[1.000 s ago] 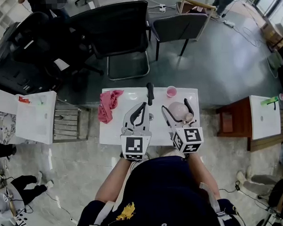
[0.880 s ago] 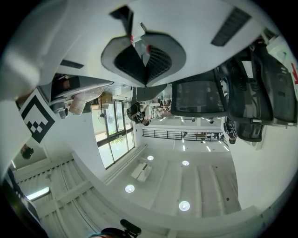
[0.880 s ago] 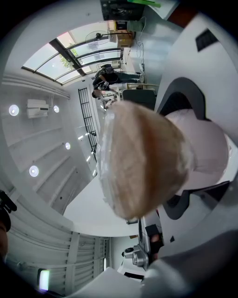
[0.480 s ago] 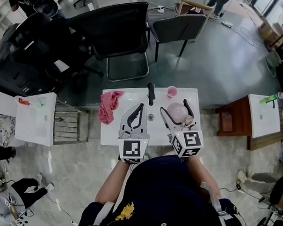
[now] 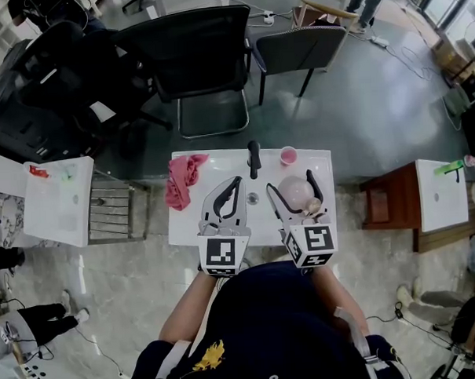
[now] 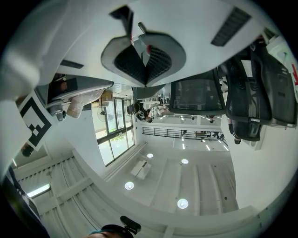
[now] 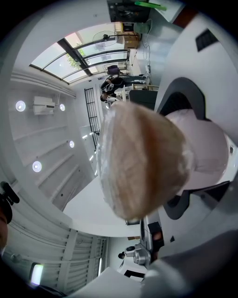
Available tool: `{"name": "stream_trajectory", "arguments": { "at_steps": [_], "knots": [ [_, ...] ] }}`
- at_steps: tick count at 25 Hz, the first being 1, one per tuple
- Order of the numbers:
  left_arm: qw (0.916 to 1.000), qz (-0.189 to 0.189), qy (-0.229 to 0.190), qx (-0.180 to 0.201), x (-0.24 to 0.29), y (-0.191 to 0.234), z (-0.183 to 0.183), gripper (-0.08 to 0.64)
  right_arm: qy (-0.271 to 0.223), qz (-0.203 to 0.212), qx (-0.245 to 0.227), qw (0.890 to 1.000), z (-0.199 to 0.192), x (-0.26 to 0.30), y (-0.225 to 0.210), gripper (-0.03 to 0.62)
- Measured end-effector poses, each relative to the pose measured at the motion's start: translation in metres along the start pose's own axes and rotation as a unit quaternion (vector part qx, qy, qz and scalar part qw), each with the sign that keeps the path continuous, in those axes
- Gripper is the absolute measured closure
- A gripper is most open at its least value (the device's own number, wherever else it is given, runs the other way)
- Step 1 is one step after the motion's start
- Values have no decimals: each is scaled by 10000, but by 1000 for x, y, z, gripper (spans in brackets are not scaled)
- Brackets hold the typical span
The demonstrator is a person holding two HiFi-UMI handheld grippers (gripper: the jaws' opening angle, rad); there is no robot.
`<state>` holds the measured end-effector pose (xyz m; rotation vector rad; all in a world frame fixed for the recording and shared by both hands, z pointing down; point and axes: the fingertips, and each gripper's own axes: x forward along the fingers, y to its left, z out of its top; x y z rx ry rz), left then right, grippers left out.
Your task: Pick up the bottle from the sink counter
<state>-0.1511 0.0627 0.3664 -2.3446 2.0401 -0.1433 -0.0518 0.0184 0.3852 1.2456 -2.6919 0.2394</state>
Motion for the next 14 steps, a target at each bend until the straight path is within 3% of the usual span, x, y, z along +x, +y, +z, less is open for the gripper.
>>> {"name": "stream_trajectory", "arguments": {
  "at_steps": [14],
  "knots": [
    [10000,-13,-40,0,-3,-6,4,545,-38,48,-19,10000,5,-5,2,156]
  ]
}}
